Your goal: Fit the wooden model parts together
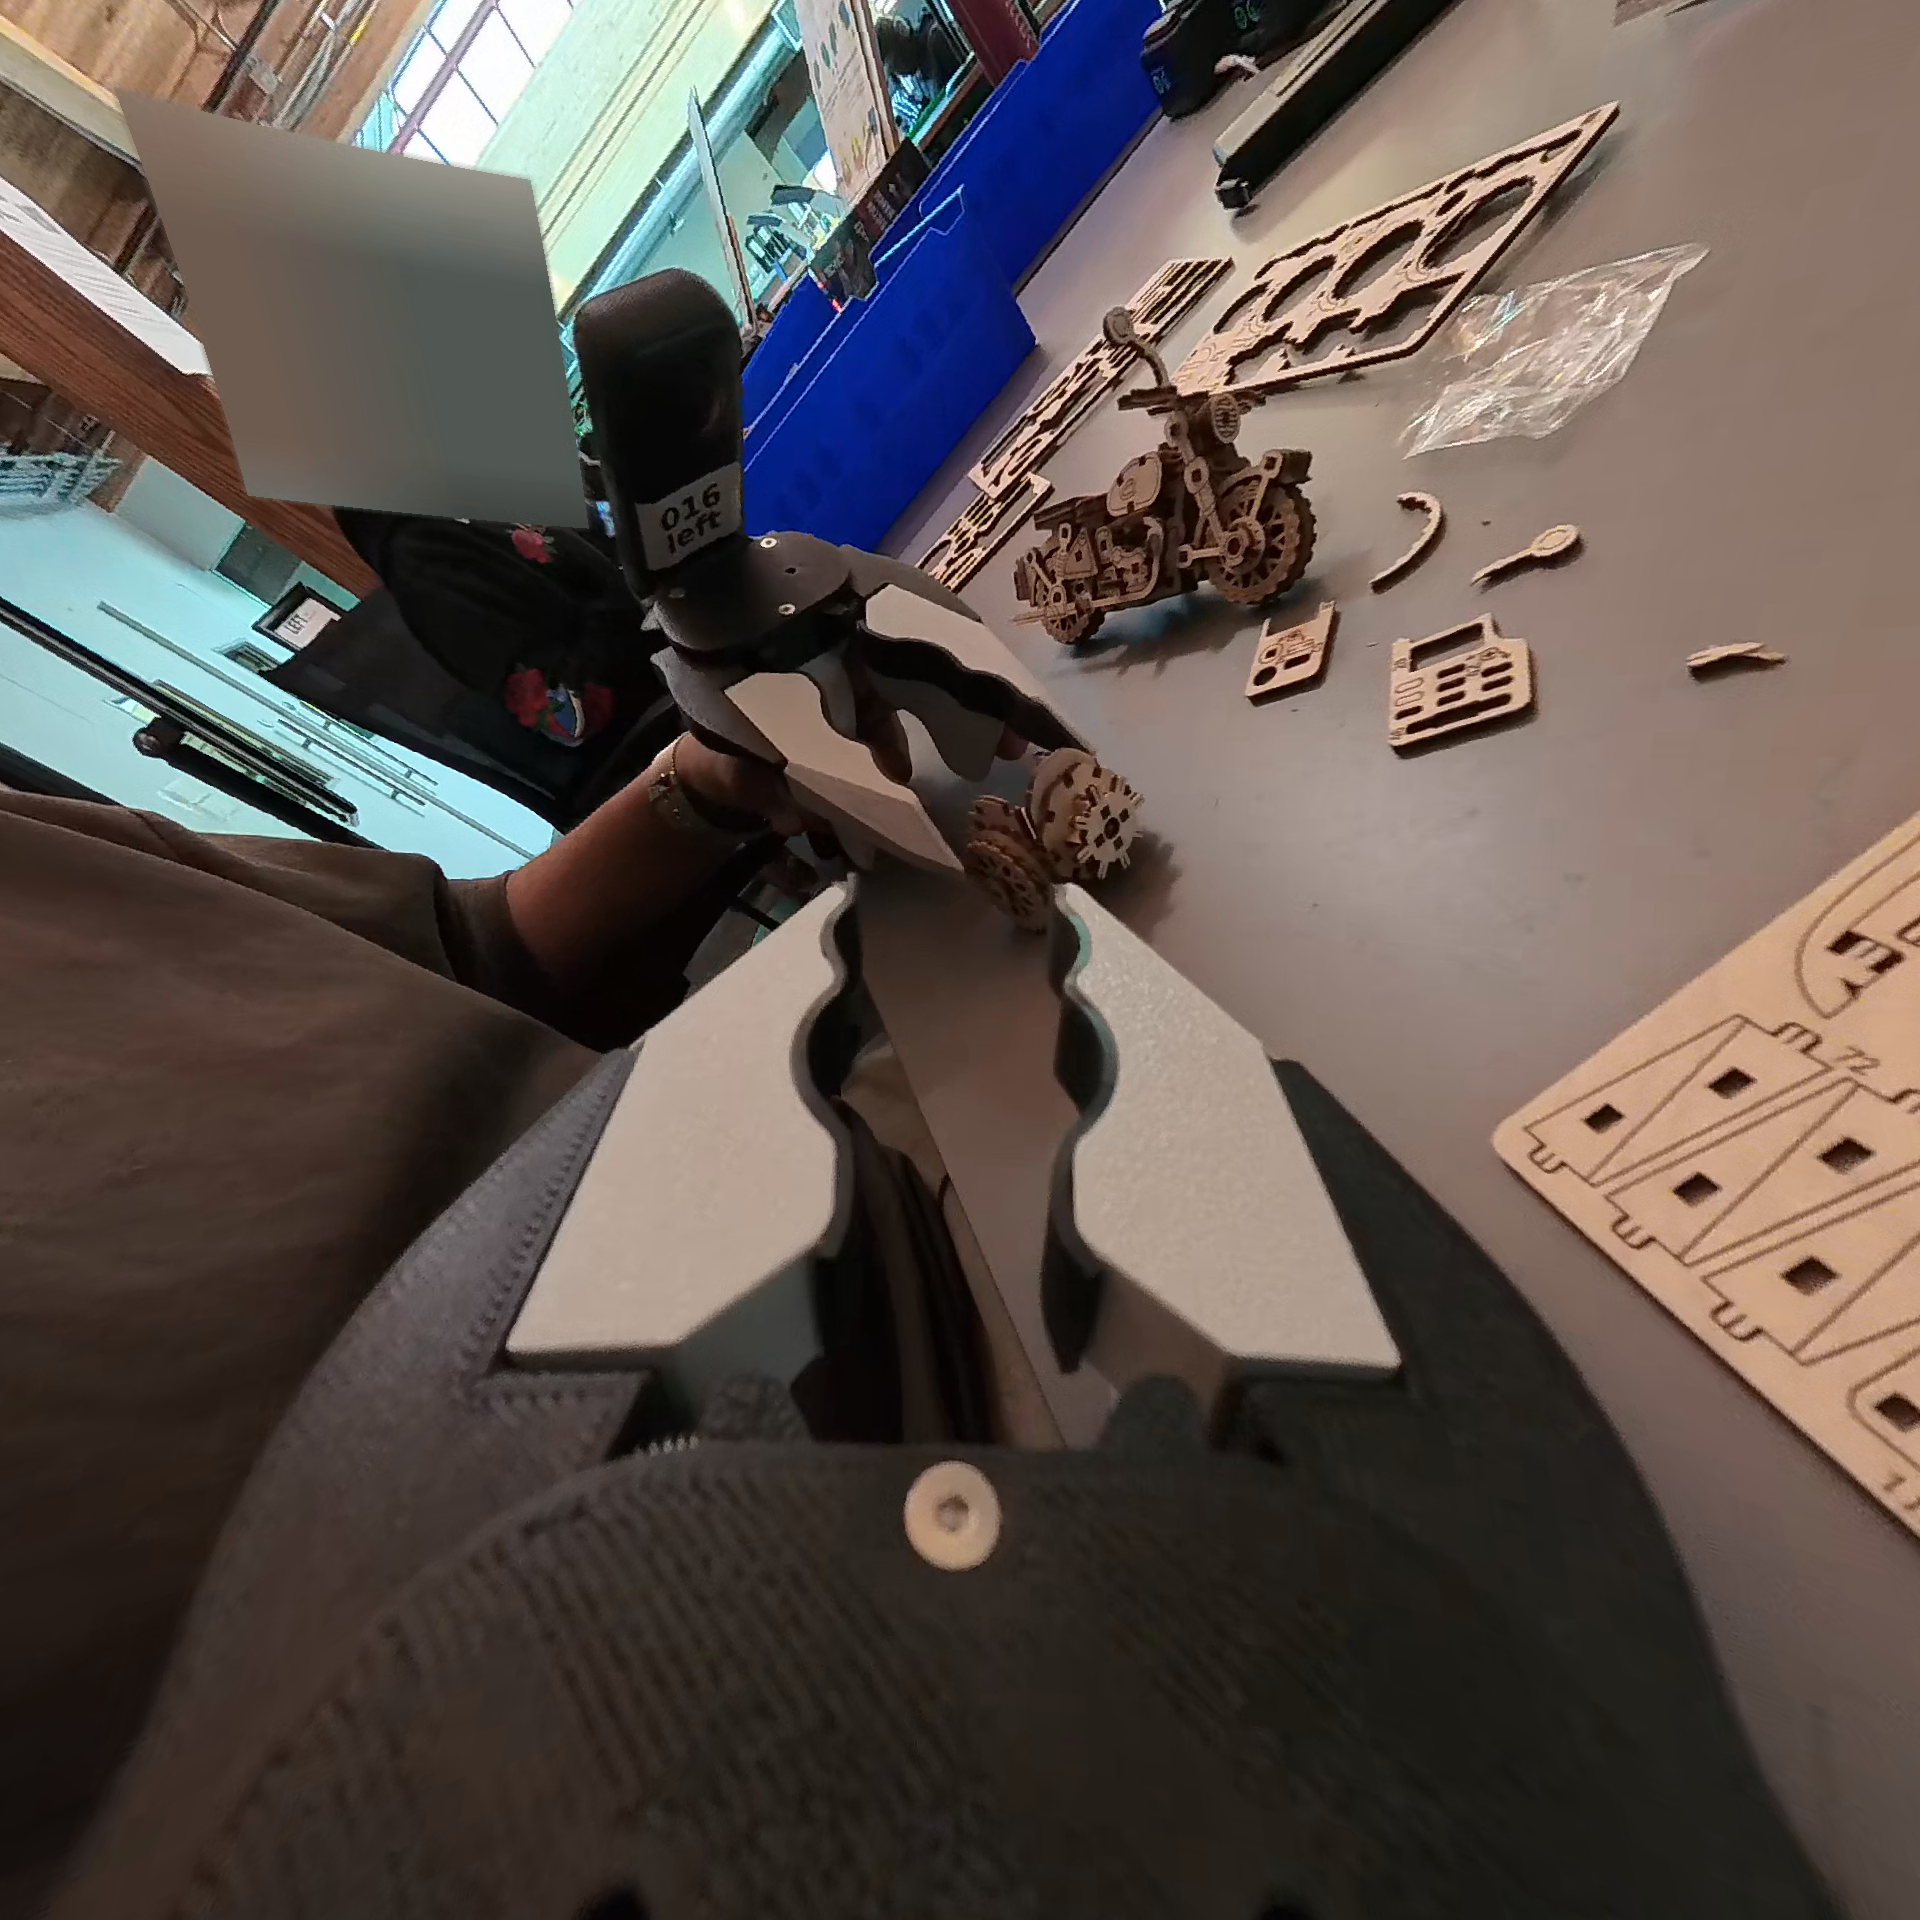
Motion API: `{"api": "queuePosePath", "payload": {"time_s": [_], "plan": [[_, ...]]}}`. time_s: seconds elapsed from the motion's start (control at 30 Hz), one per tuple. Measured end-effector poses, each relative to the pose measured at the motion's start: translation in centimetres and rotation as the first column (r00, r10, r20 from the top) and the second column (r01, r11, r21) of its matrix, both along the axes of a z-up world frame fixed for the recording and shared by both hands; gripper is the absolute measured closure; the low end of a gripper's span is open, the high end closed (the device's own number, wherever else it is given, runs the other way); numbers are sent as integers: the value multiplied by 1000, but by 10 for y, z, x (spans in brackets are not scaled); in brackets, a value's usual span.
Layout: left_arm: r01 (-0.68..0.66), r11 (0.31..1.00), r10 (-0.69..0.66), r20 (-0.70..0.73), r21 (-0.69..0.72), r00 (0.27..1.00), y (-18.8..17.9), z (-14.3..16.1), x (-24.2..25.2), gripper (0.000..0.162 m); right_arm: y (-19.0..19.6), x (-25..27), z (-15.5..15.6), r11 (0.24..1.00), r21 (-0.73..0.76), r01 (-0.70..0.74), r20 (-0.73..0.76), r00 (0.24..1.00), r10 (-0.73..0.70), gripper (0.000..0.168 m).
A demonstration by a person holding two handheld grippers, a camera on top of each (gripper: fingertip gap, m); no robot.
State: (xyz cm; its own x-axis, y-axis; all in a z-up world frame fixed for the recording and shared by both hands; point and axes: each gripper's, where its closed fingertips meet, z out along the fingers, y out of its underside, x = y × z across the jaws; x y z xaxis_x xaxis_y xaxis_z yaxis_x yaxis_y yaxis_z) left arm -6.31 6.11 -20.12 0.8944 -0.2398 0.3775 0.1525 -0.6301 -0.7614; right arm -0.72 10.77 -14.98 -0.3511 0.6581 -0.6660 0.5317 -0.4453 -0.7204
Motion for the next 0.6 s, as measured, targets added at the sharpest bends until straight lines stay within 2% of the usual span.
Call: {"api": "queuePosePath", "payload": {"time_s": [0.13,0.33,0.6], "plan": [[10,1000,-11,102,15,995,0,6,5,107,1,0,0,1000,-2,2,-1,1000,-2,134],[-10,999,5,150,33,989,0,10,0,106,1,0,0,1000,7,2,0,1000,-2,134],[-22,999,14,162,42,987,1,12,-1,106,0,0,-11,987,159,2,9,1000,-4,134]]}}
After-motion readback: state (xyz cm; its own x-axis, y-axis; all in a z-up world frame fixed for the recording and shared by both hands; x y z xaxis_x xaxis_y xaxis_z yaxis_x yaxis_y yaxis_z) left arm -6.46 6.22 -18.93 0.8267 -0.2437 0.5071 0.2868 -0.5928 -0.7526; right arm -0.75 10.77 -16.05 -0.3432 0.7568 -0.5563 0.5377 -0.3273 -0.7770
